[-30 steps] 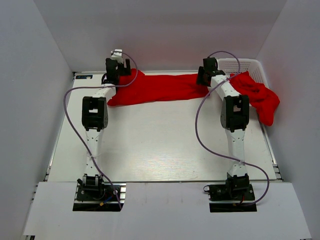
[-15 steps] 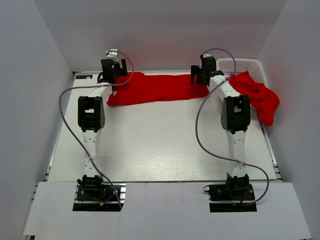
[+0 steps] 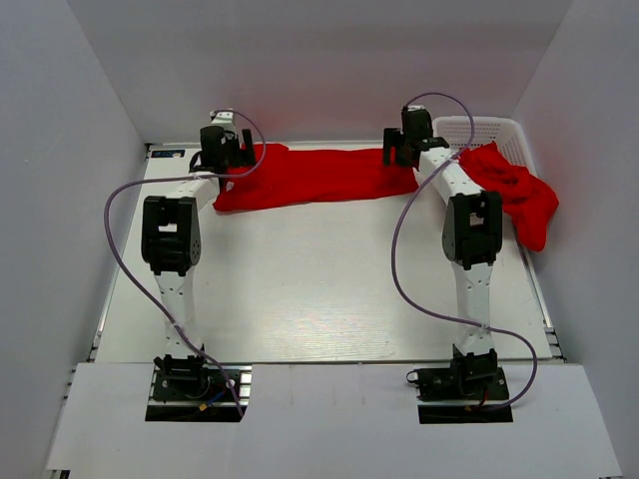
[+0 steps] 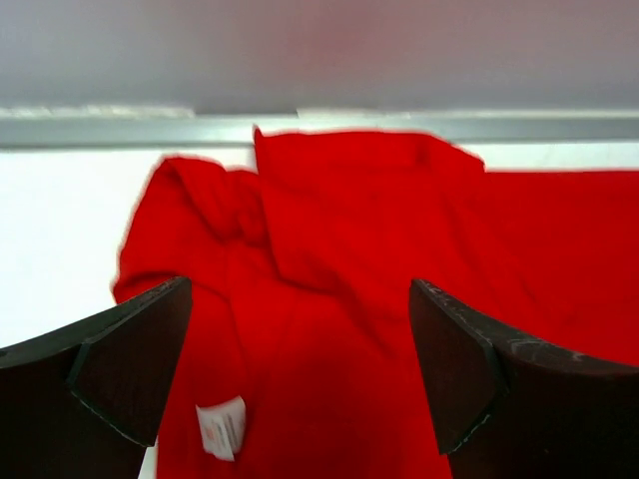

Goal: Fold and stack the t-shirts
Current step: Fold the other side of the tshirt into a rectangle

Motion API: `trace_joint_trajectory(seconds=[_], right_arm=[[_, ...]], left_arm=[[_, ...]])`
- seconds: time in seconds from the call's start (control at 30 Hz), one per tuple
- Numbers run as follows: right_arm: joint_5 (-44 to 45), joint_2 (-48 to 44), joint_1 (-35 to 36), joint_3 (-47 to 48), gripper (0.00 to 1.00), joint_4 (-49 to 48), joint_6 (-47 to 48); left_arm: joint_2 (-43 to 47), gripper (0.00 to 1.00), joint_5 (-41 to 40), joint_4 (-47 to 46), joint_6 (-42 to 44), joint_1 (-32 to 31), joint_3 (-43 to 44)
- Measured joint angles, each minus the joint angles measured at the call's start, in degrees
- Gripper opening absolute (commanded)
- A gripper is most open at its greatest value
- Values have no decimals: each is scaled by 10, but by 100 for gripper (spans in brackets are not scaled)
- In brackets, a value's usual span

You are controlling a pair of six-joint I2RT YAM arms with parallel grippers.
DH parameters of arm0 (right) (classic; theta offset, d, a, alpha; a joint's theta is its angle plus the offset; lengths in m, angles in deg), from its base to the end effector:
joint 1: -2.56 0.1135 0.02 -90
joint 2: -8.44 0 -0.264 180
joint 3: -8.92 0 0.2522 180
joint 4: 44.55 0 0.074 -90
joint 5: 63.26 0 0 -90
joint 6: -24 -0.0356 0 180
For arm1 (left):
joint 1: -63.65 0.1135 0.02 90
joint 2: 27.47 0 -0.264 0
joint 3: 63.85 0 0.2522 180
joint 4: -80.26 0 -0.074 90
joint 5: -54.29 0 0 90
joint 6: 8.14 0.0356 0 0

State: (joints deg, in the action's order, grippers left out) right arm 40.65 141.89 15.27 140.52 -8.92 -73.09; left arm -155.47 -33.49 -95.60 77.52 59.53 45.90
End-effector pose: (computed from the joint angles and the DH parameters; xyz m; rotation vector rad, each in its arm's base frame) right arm 0.5284 0.1104 0.2310 0.0244 2.2036 -0.0778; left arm 0.5219 -0.0390 0.2008 0.0217 1.9636 -0.1349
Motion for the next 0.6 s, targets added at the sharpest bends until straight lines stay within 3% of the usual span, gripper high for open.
trace_joint_trajectory(seconds=[0.3, 0.6], right_arm=[[-162, 2, 8, 0, 90, 10, 13], [-214, 81, 12, 39, 90, -25, -4]], left_arm=[[14, 100, 34, 33, -47, -2, -49], [13, 100, 47, 70, -76, -2, -56]])
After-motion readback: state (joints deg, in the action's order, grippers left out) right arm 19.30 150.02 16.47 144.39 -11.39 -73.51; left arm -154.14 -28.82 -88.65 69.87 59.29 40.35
